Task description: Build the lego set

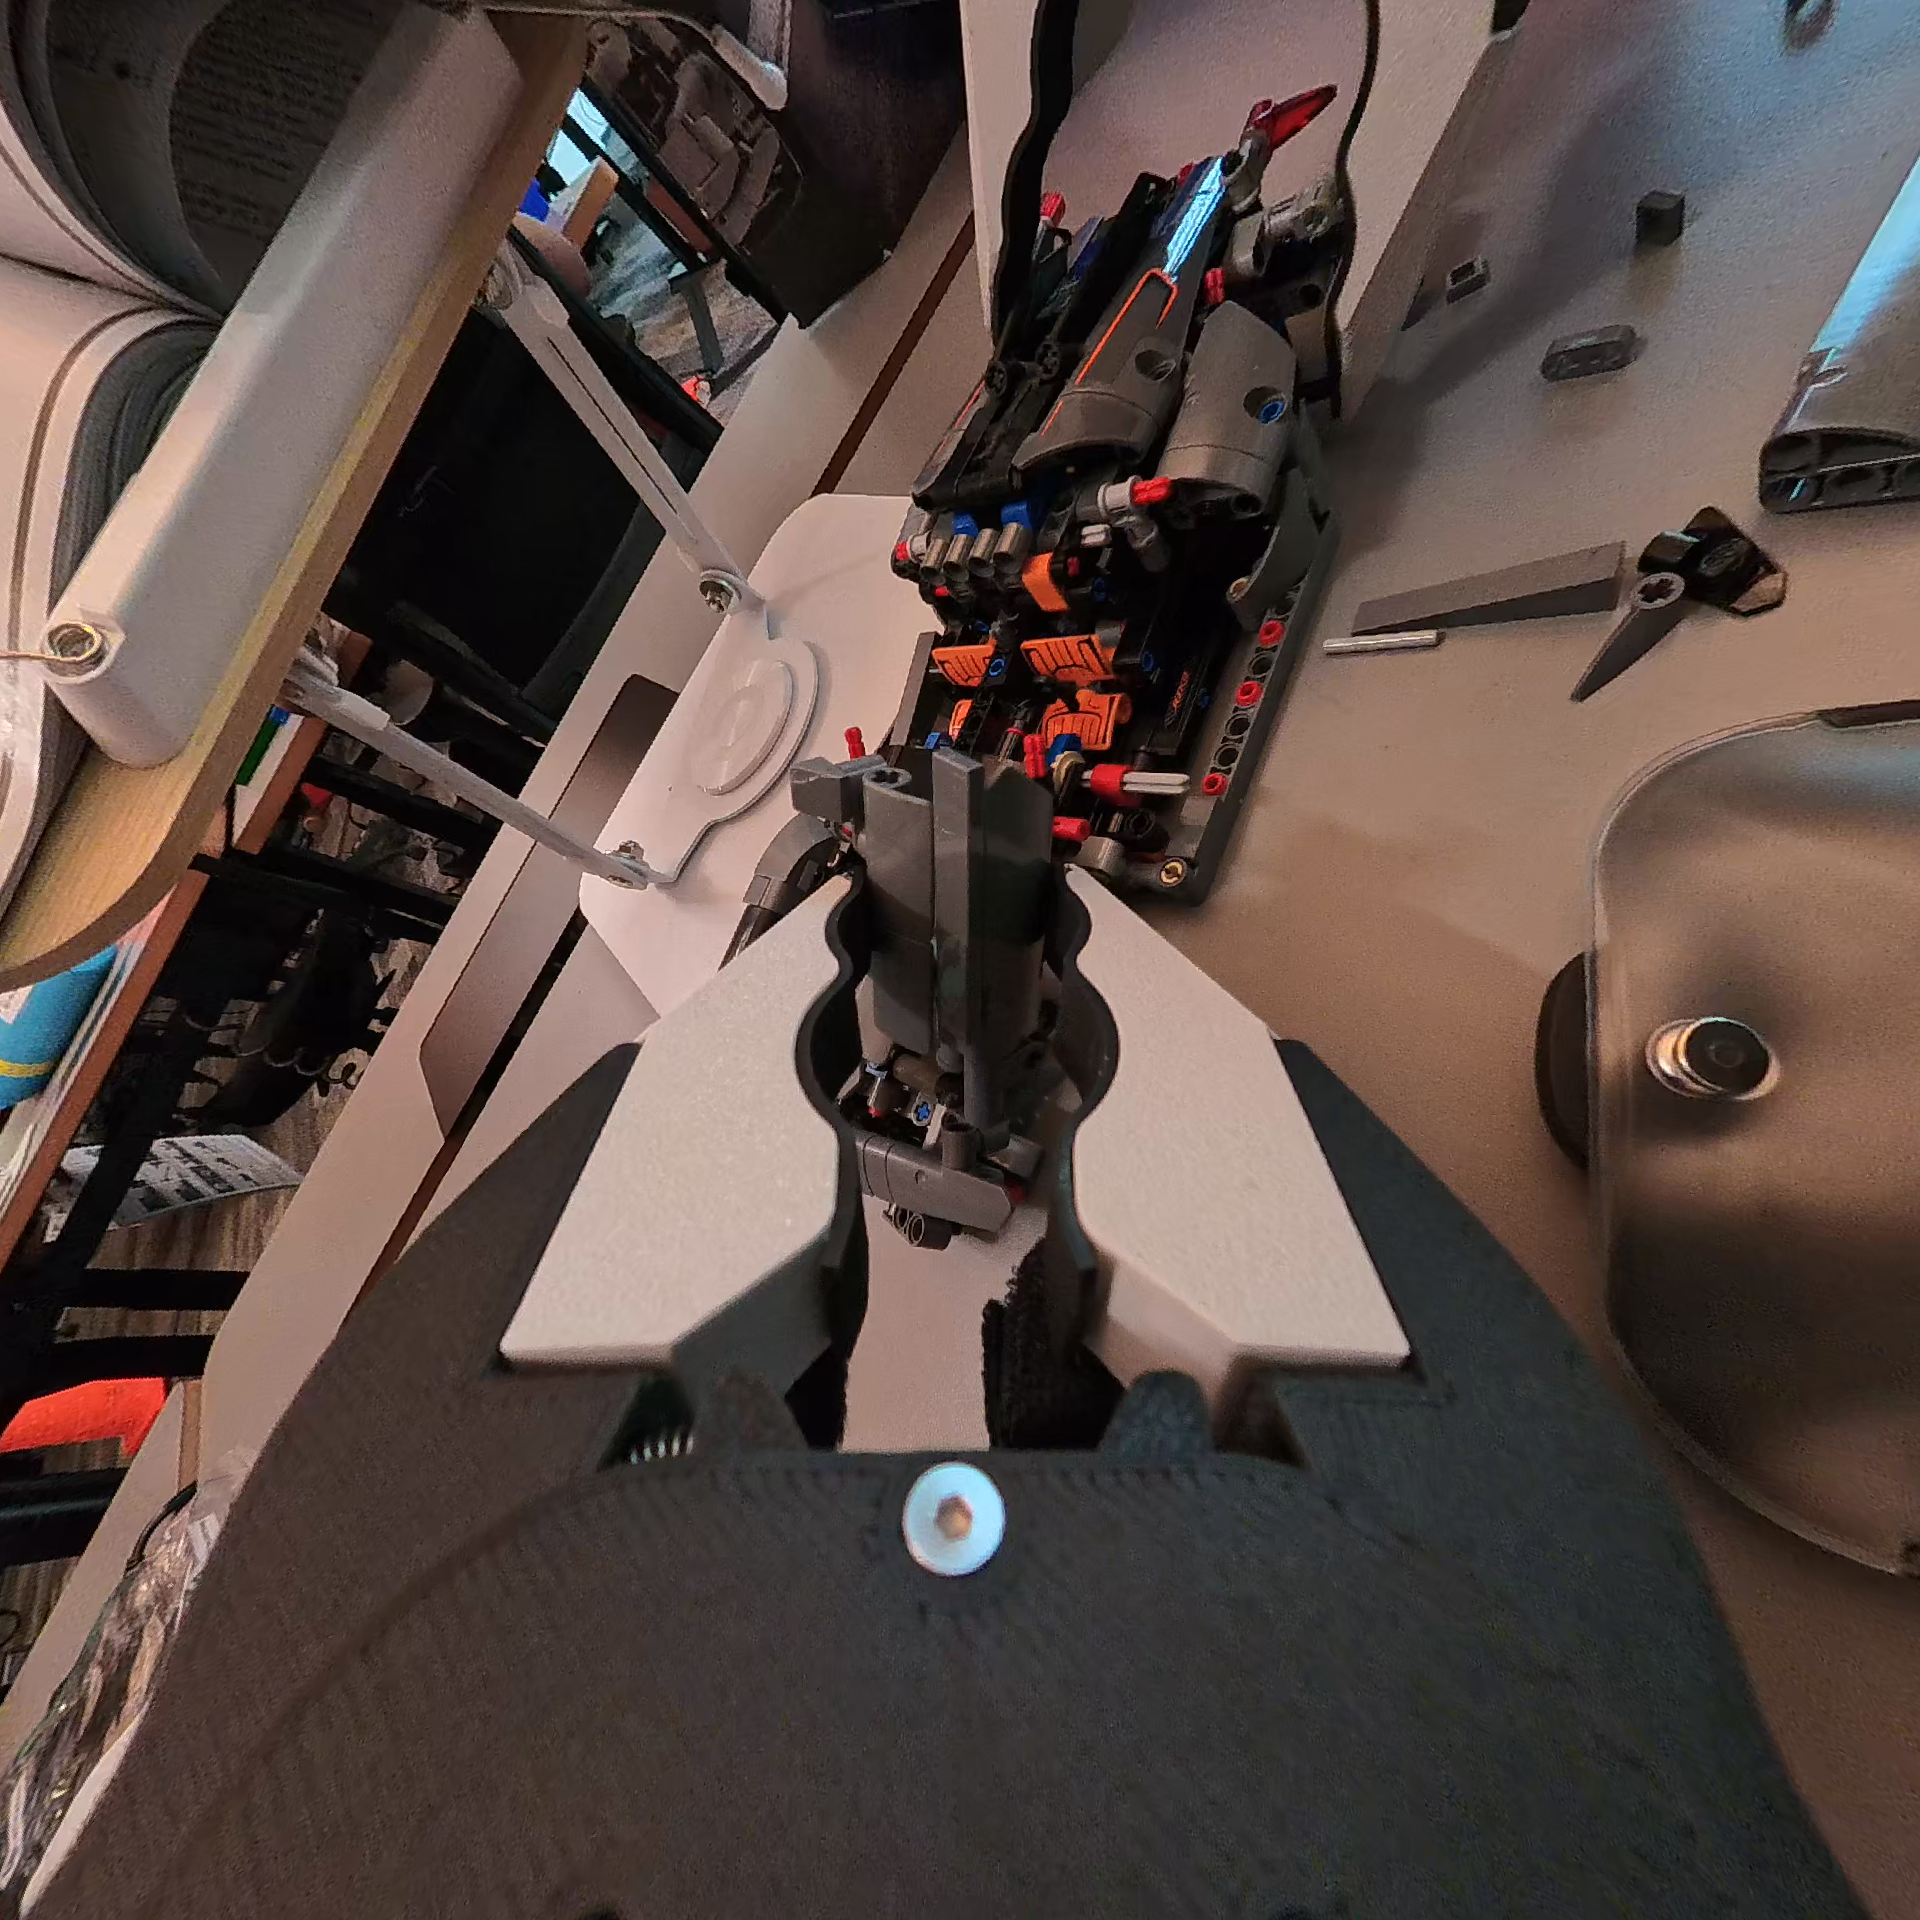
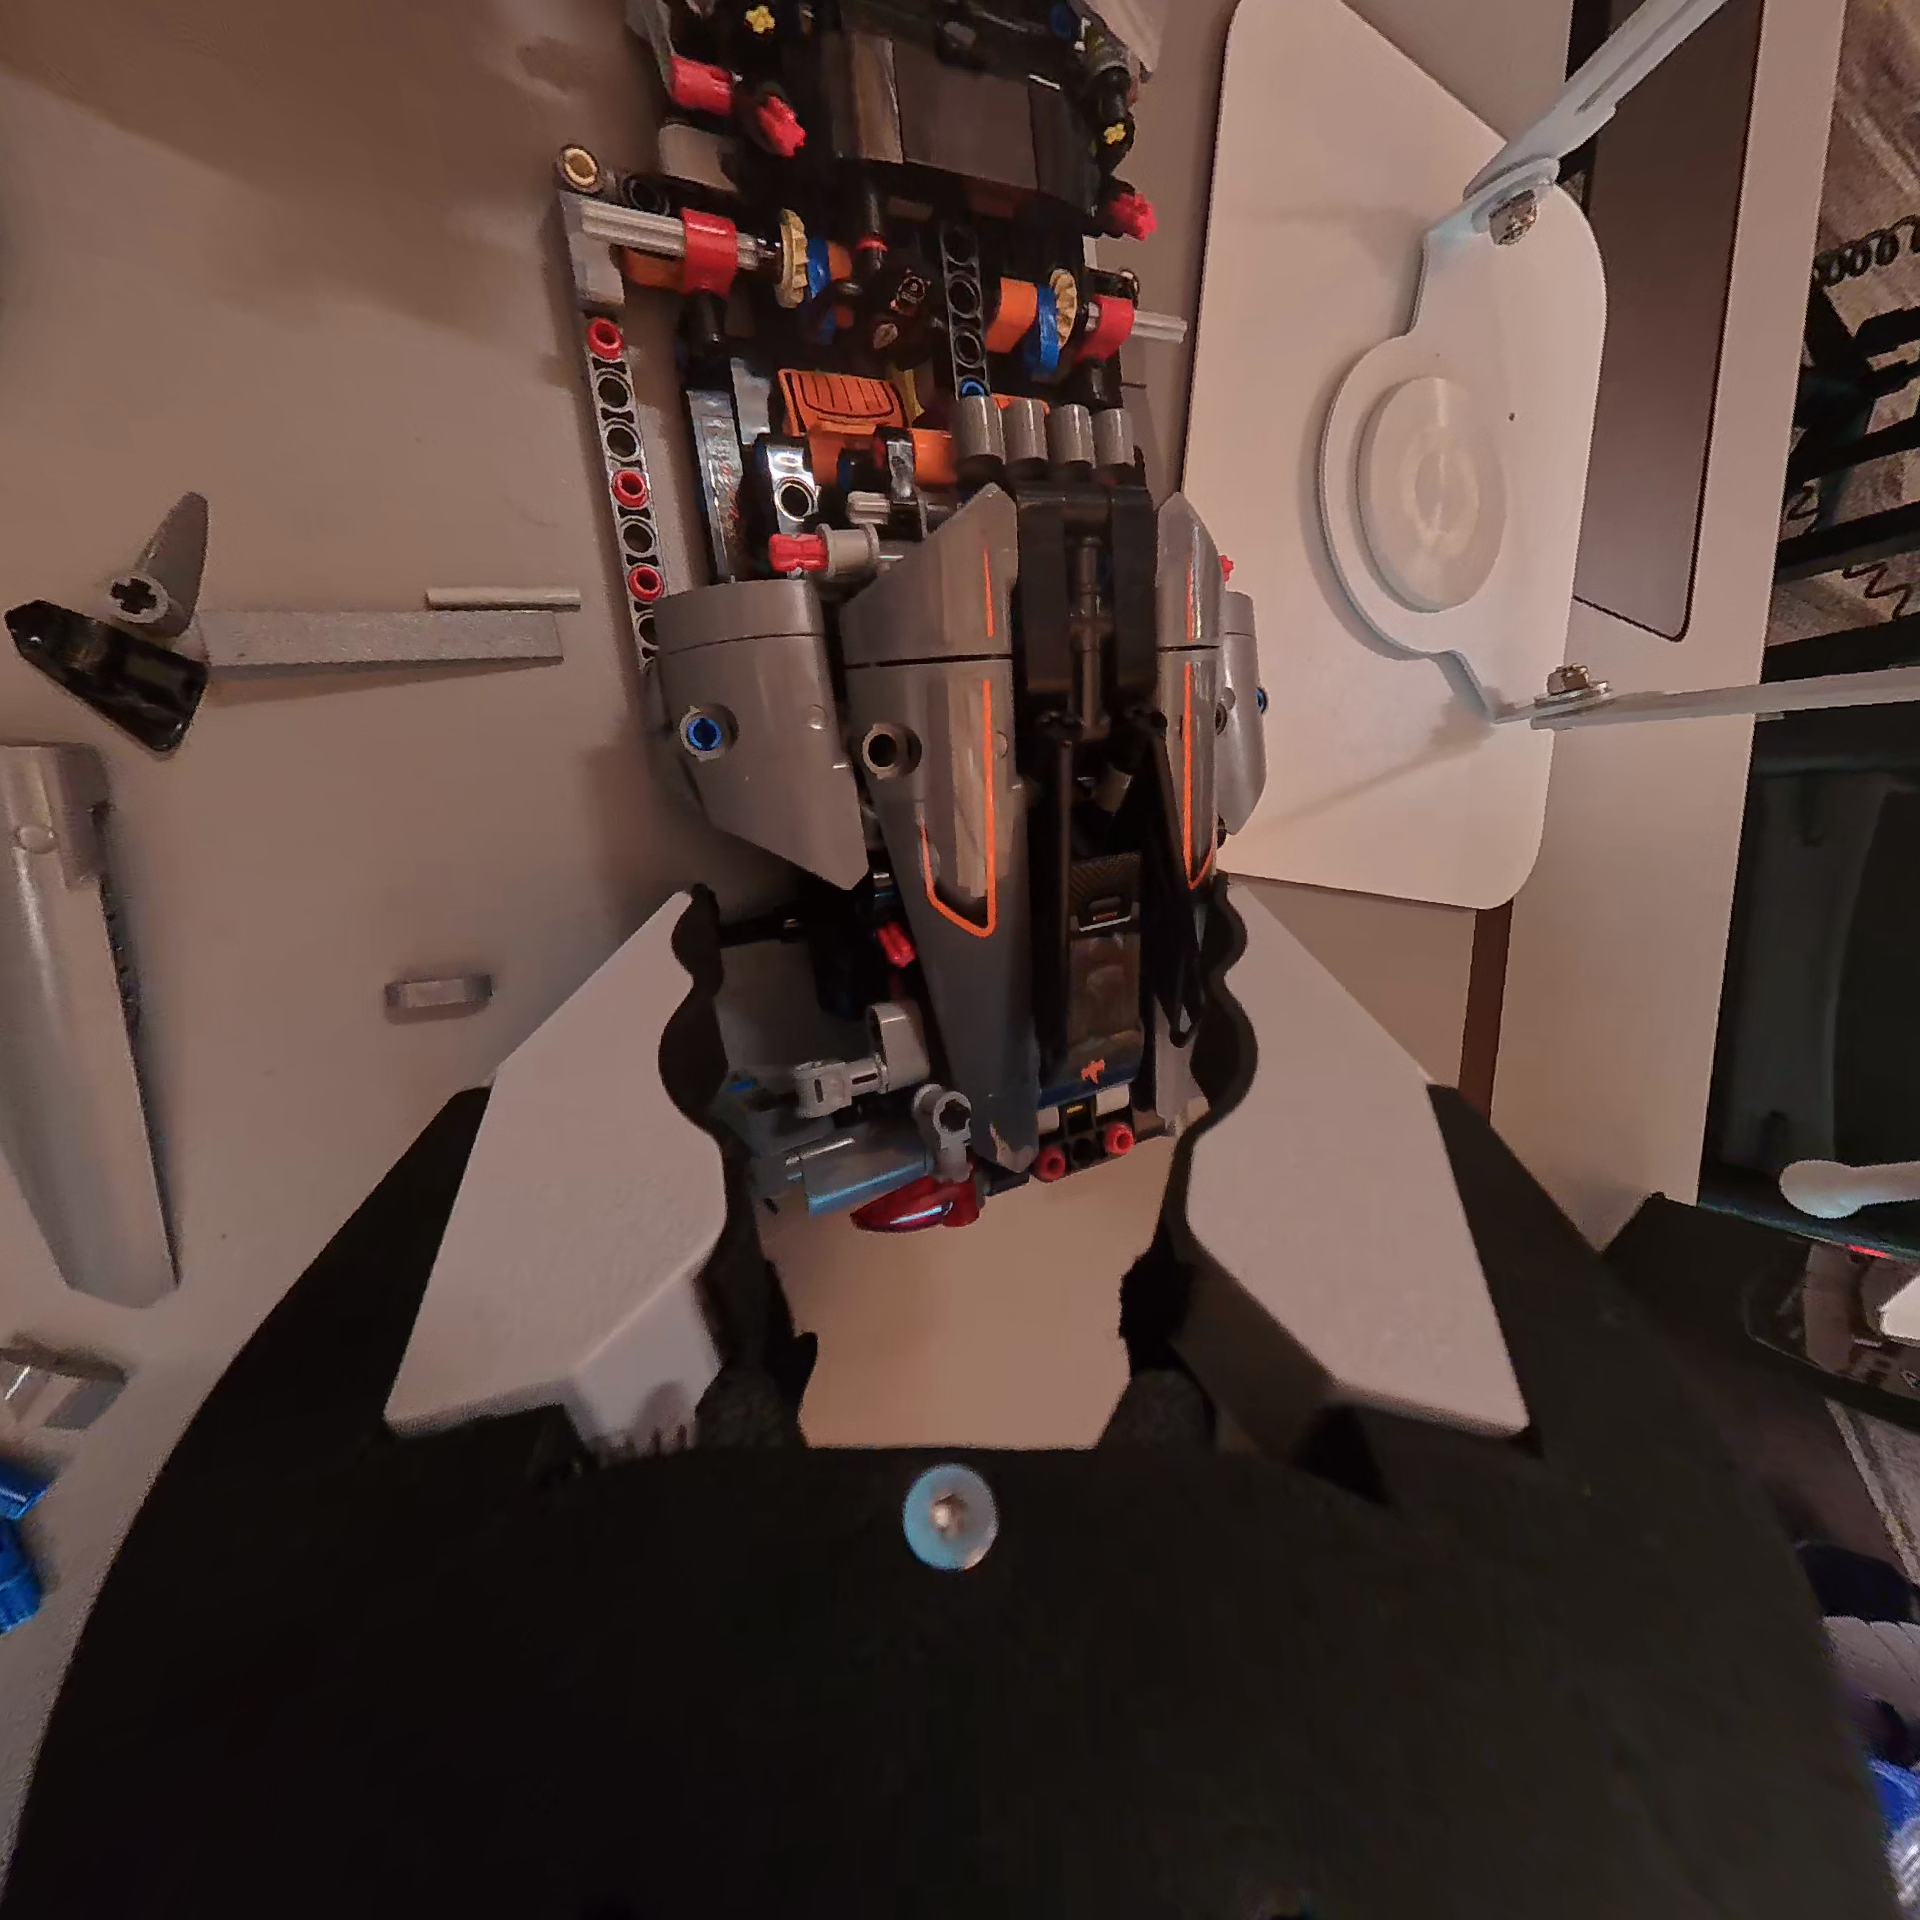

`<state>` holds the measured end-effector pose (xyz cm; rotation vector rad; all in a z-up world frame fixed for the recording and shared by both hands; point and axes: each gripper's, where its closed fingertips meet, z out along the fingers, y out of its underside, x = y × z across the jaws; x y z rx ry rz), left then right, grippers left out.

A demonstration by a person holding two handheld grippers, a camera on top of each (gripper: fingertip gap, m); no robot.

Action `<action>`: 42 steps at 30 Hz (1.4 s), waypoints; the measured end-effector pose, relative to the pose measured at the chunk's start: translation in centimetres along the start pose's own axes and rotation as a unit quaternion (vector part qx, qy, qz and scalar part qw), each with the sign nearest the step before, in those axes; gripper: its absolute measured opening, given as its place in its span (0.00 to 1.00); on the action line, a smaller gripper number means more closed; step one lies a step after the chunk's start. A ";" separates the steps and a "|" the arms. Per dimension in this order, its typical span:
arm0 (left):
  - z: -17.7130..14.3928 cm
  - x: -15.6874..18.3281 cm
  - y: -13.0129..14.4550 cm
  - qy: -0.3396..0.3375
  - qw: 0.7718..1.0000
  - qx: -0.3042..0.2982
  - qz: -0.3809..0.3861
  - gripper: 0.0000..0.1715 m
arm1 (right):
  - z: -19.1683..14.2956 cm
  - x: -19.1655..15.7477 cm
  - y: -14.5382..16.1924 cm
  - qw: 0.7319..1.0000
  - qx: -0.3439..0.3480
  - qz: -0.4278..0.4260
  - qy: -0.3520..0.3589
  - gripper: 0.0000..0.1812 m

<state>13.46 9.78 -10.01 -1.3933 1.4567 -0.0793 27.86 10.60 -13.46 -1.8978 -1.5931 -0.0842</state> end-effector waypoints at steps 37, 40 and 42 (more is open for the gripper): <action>0.3 0.2 -0.2 -0.003 1.000 -0.001 0.004 0.18 | -1.8 -0.3 -1.6 0.999 0.044 -0.031 -0.001 0.38; 0.3 0.2 -0.2 -0.004 1.000 -0.002 0.004 0.18 | -1.9 -0.2 -1.8 0.998 0.048 -0.029 -0.001 0.37; 0.3 0.2 -0.2 -0.003 1.000 -0.002 0.004 0.18 | -1.9 -0.3 -1.8 0.998 0.051 -0.028 -0.002 0.37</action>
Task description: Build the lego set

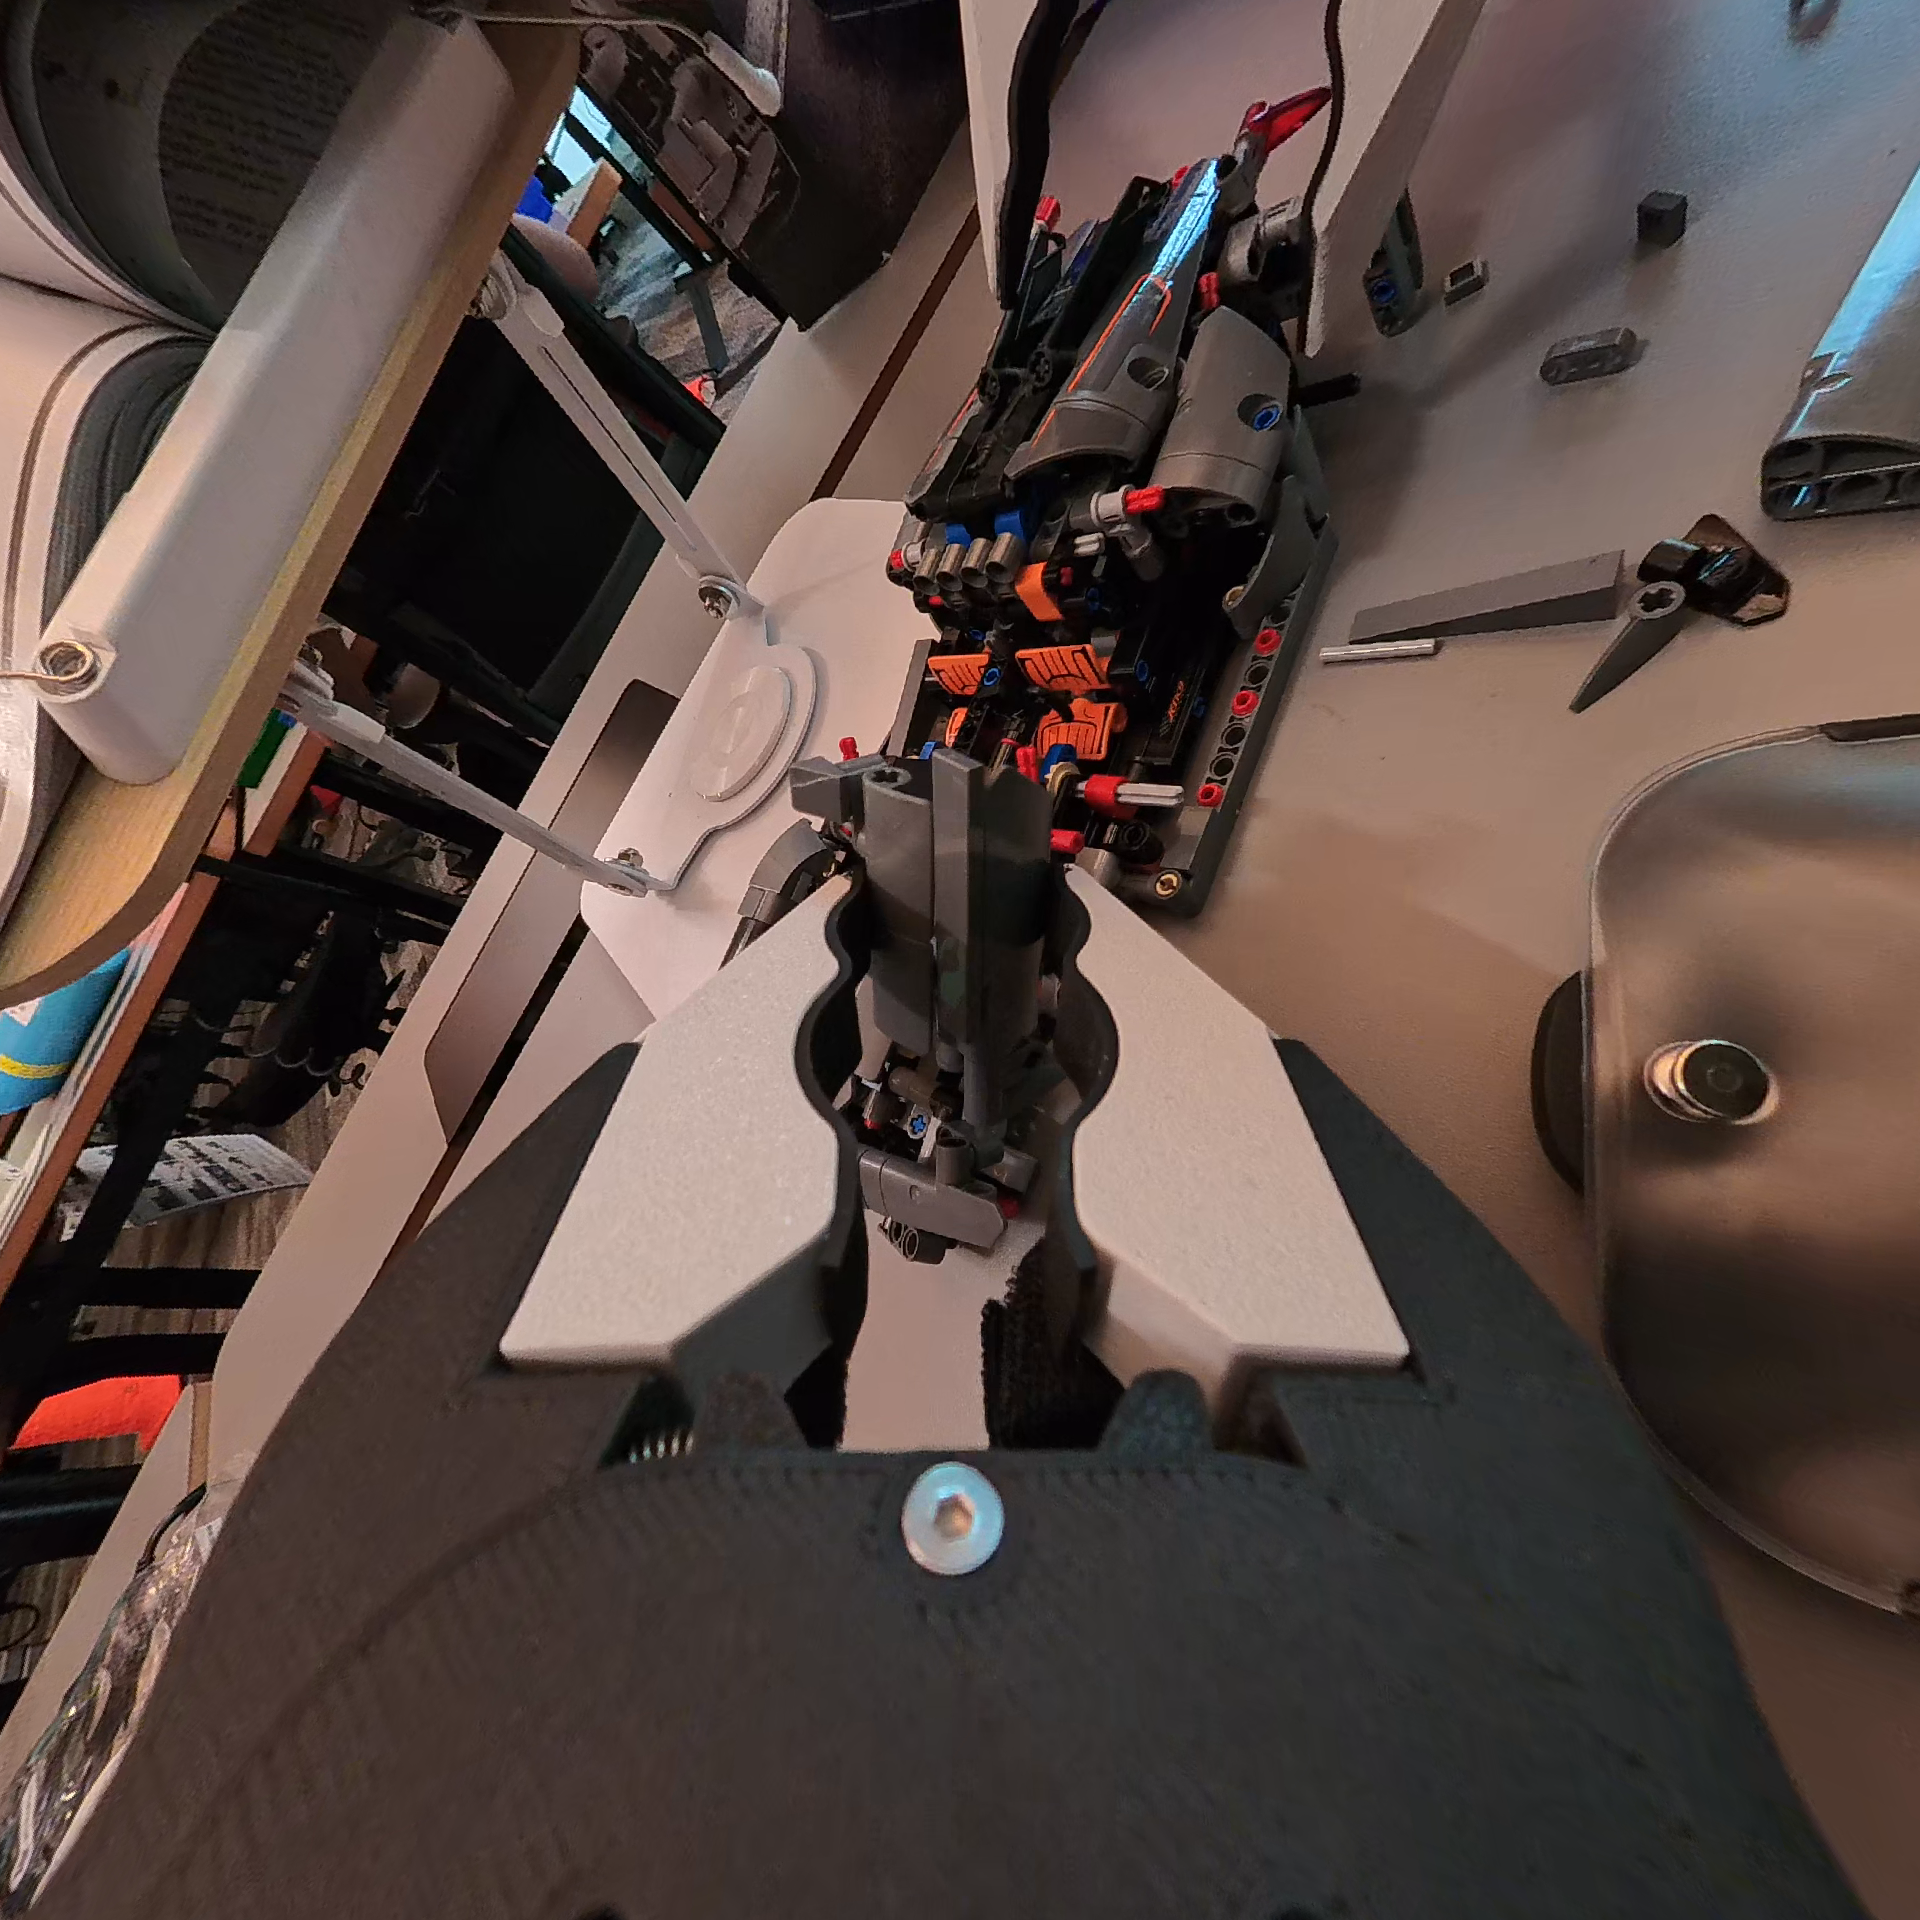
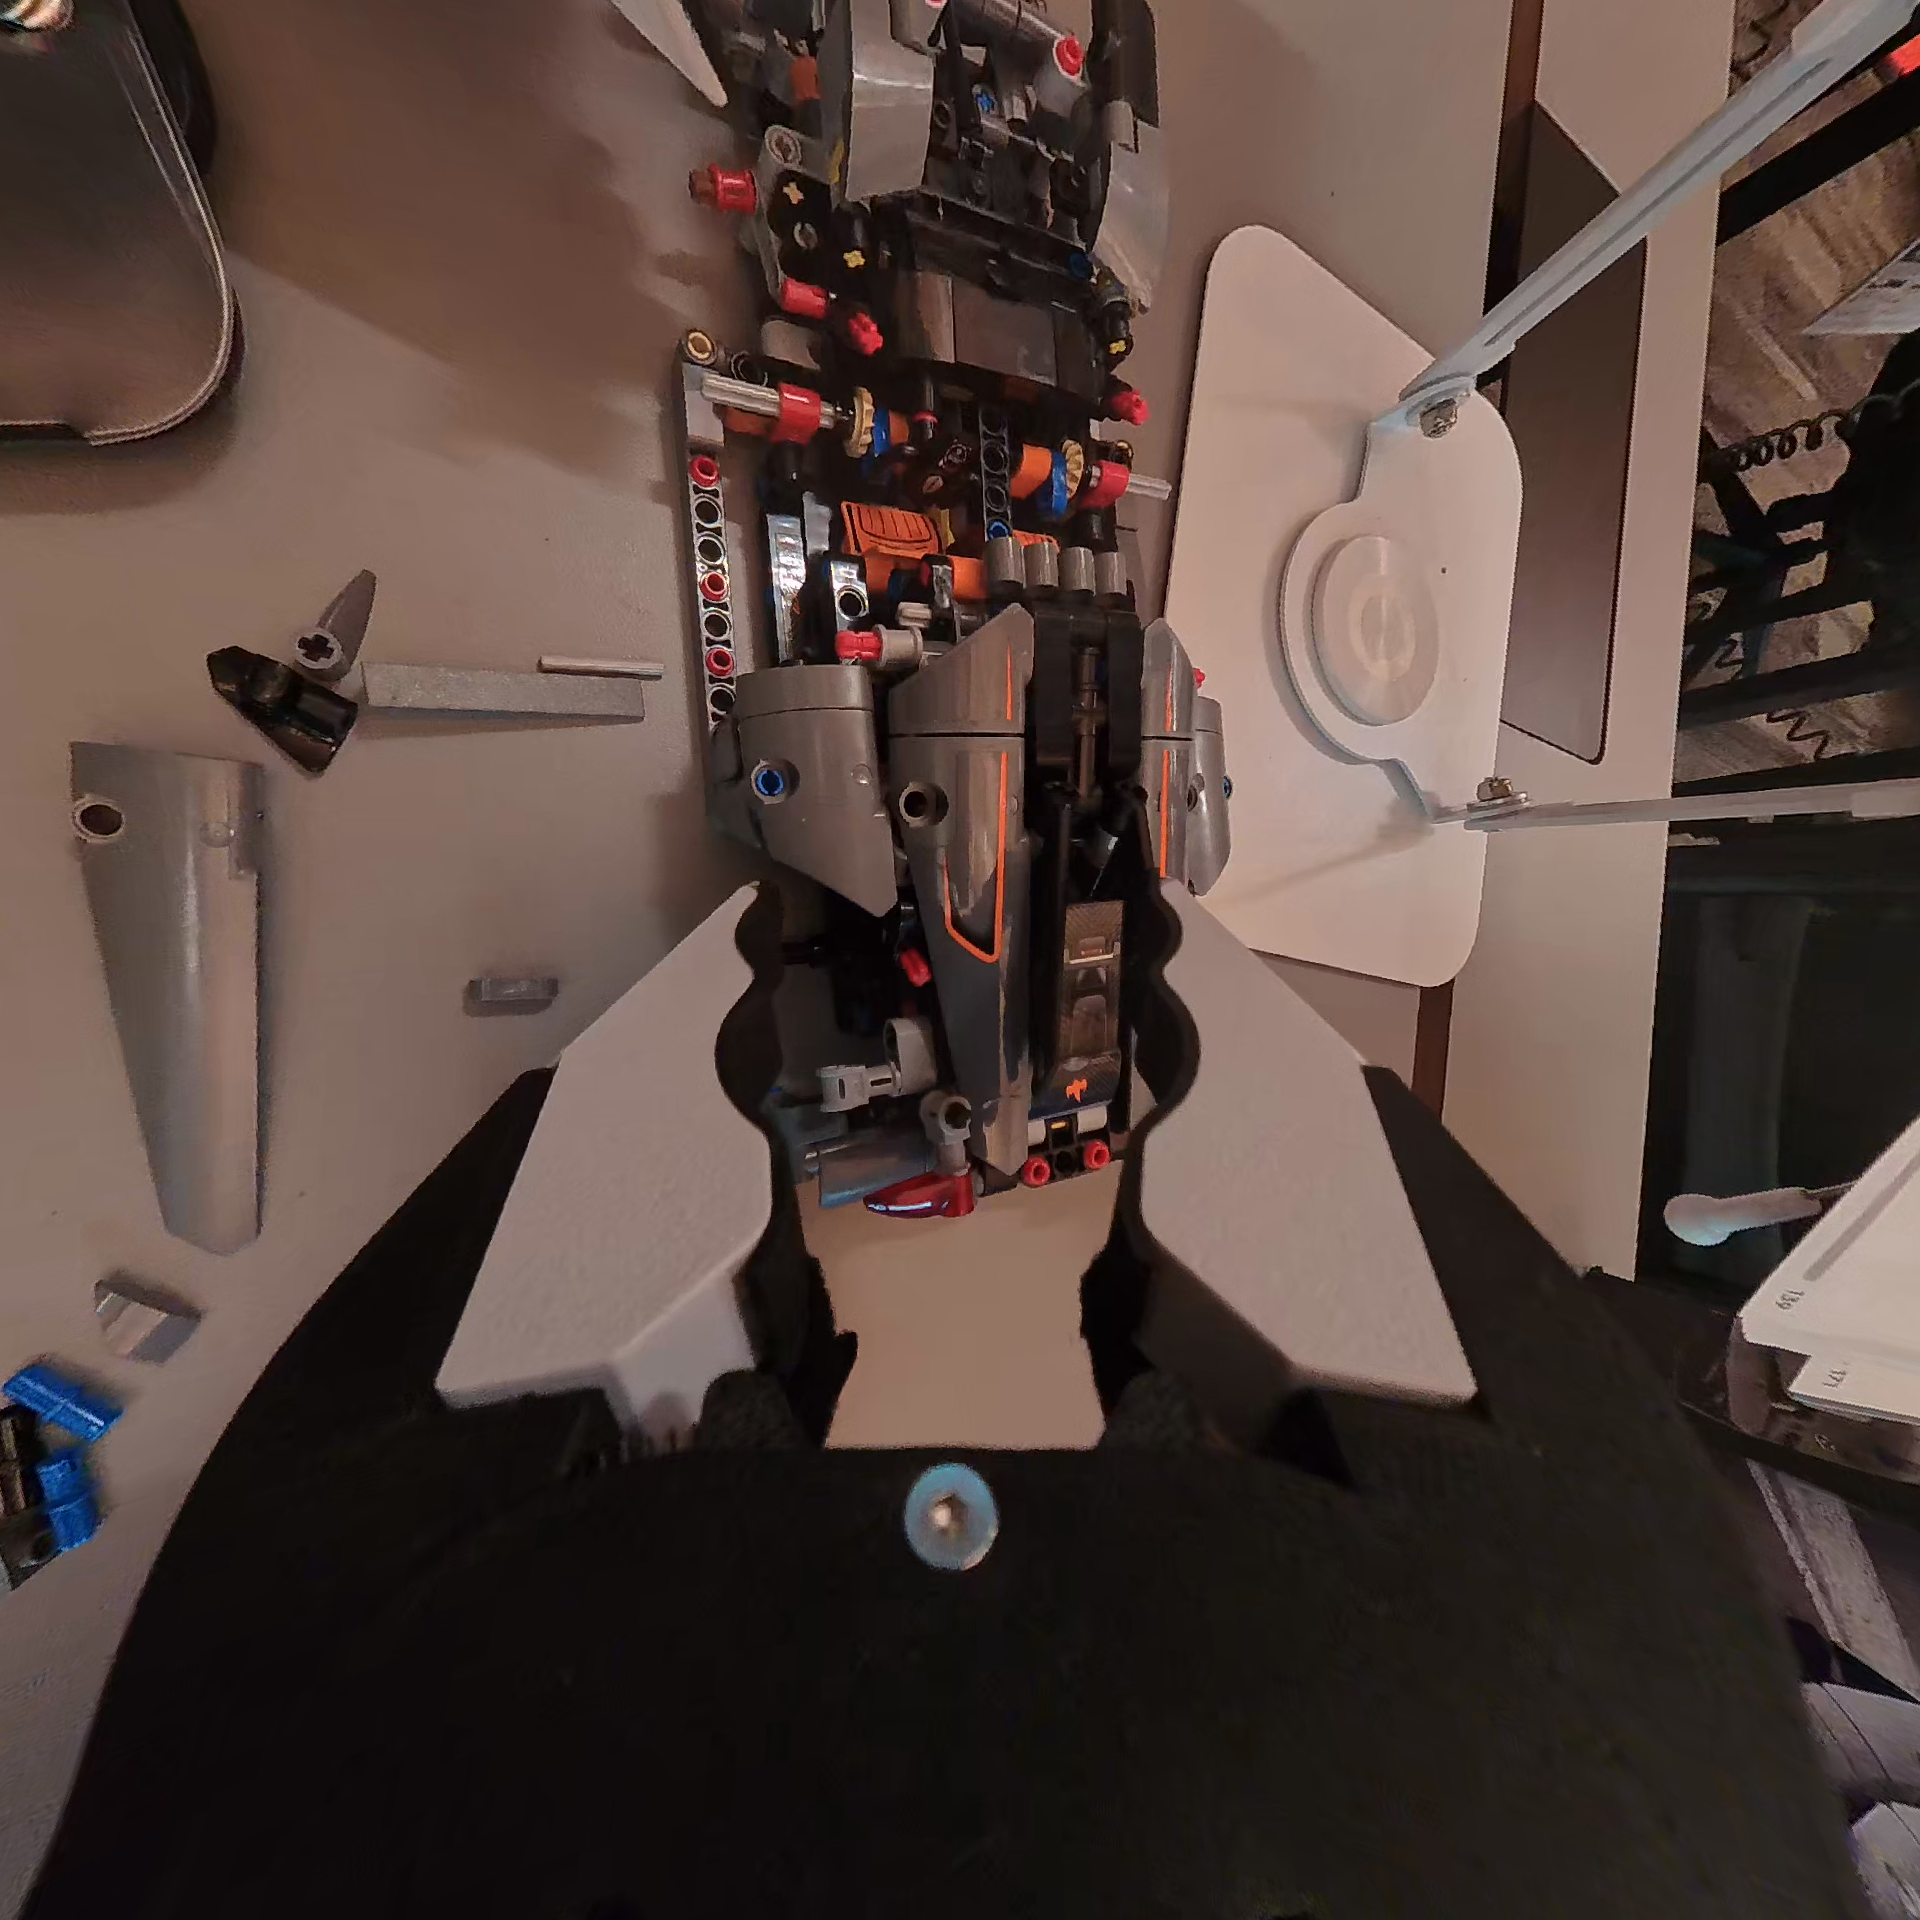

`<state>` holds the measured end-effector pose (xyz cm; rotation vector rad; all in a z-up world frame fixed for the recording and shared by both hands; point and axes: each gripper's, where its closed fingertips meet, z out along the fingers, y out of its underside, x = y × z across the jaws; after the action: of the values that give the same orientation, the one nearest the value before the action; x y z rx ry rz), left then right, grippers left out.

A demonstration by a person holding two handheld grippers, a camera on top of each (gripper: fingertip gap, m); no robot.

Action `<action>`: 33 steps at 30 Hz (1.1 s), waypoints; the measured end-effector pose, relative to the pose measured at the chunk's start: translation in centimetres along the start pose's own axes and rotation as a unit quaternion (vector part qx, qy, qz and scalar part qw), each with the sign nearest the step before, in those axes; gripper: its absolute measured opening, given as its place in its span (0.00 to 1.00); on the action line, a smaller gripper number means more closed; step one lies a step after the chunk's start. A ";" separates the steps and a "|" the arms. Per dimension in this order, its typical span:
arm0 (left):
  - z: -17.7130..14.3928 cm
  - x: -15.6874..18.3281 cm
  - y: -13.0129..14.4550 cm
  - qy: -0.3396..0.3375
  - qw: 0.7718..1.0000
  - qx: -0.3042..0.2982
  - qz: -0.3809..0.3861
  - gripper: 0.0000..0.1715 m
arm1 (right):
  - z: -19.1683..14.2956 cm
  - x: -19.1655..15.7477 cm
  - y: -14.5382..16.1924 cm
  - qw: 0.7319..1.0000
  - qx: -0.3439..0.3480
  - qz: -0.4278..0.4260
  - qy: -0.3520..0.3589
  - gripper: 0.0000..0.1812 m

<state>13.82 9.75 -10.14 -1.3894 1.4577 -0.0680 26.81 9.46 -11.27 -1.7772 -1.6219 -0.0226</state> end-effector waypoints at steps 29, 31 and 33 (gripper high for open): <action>-0.8 -1.7 -0.3 -0.031 0.999 0.018 -0.018 0.18 | 0.2 0.1 0.0 1.000 -0.003 0.008 0.007 0.31; -1.1 -1.7 -0.9 -0.034 0.999 0.034 -0.020 0.18 | 0.2 0.1 0.0 1.000 -0.004 0.006 0.008 0.31; -1.4 -1.6 -1.7 -0.023 0.997 0.061 -0.038 0.18 | 0.2 0.1 0.0 1.000 -0.004 0.007 0.007 0.31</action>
<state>13.57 9.55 -7.43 -1.3370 1.3414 -0.1707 26.76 9.66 -11.40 -1.7907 -1.6016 -0.0353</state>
